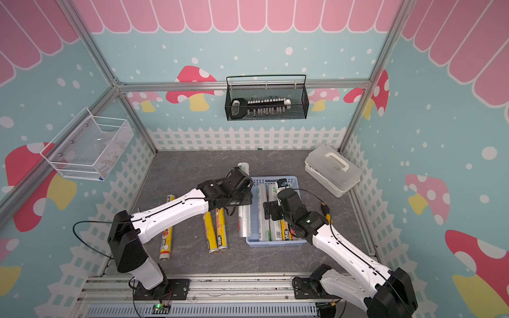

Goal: Put the plastic wrap into the basket
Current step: Place the plastic wrap in the basket.

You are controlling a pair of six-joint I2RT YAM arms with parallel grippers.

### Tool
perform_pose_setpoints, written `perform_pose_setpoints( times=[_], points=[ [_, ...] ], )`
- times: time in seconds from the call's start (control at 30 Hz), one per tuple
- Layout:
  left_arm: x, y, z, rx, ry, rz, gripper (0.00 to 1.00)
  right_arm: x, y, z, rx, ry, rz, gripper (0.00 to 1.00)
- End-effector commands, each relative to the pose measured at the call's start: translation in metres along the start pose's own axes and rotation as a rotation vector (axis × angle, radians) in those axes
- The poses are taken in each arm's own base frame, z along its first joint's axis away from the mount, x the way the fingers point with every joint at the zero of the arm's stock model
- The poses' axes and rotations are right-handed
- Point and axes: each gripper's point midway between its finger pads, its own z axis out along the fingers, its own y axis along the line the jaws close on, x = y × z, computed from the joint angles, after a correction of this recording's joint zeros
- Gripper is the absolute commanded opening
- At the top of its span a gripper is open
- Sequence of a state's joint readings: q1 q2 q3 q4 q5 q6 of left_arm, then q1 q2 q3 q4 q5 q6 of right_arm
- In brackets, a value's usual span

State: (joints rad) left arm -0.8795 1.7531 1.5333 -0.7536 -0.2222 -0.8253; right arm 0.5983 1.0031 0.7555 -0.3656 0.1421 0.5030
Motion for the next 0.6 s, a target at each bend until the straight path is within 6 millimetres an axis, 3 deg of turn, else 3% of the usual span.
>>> perform_pose_setpoints(
  times=[0.0, 0.23, 0.57],
  points=[
    [-0.019, -0.020, 0.000, 0.015, -0.080, -0.060, 0.16, 0.014, -0.012, -0.006, 0.006, 0.035, 0.031, 0.99],
    [-0.016, -0.021, 0.033, -0.097, -0.078, -0.039, 0.20, 0.024, -0.038, -0.003, 0.001, 0.079, 0.127, 1.00],
    [0.001, -0.017, 0.066, -0.220, 0.026, 0.075, 0.26, 0.023, -0.040, 0.002, -0.036, 0.123, 0.117, 1.00]
  ],
)
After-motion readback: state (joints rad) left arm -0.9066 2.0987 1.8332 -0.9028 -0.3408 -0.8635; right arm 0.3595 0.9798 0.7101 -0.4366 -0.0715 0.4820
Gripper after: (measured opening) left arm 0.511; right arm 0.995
